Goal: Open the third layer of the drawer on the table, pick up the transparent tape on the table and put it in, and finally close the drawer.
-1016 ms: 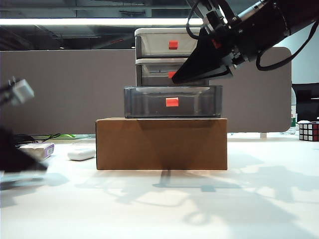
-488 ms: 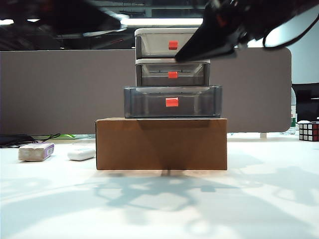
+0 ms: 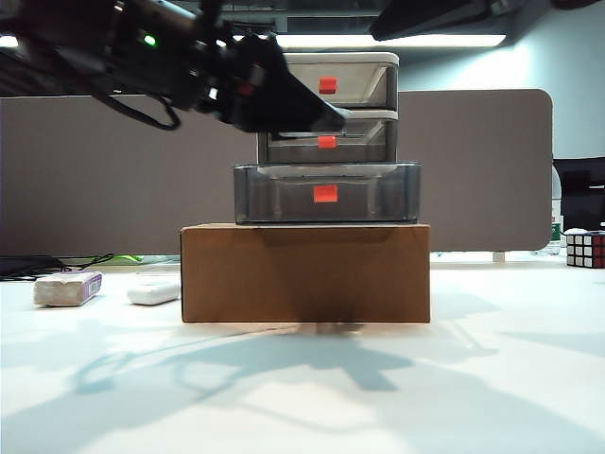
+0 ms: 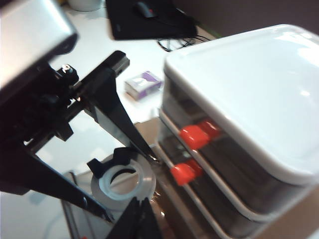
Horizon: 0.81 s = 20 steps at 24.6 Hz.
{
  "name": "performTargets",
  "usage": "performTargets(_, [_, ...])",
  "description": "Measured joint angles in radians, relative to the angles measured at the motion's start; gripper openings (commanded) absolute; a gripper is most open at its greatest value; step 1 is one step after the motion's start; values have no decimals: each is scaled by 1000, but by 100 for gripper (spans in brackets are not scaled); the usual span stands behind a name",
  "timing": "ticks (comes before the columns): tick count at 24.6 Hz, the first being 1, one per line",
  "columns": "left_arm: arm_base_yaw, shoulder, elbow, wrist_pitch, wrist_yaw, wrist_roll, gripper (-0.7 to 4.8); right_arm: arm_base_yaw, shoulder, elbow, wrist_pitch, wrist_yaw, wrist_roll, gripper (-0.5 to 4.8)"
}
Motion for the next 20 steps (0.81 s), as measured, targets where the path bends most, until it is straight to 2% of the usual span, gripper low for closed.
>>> performTargets(3, [-1, 47, 24, 6, 0, 0, 152, -3, -24, 0, -26, 13, -6, -5])
performTargets(8, [-1, 83, 30, -28, 1, -37, 336, -15, -56, 0, -40, 12, -11, -5])
performTargets(10, [-1, 83, 30, -33, 13, -40, 379, -21, -56, 0, -46, 12, -12, -5])
performTargets(16, [-2, 83, 31, -33, 25, -50, 381, -21, -56, 0, -50, 13, -14, -5])
performTargets(20, [-1, 53, 31, -64, 22, -126, 353, -21, -56, 0, -50, 13, -14, -5])
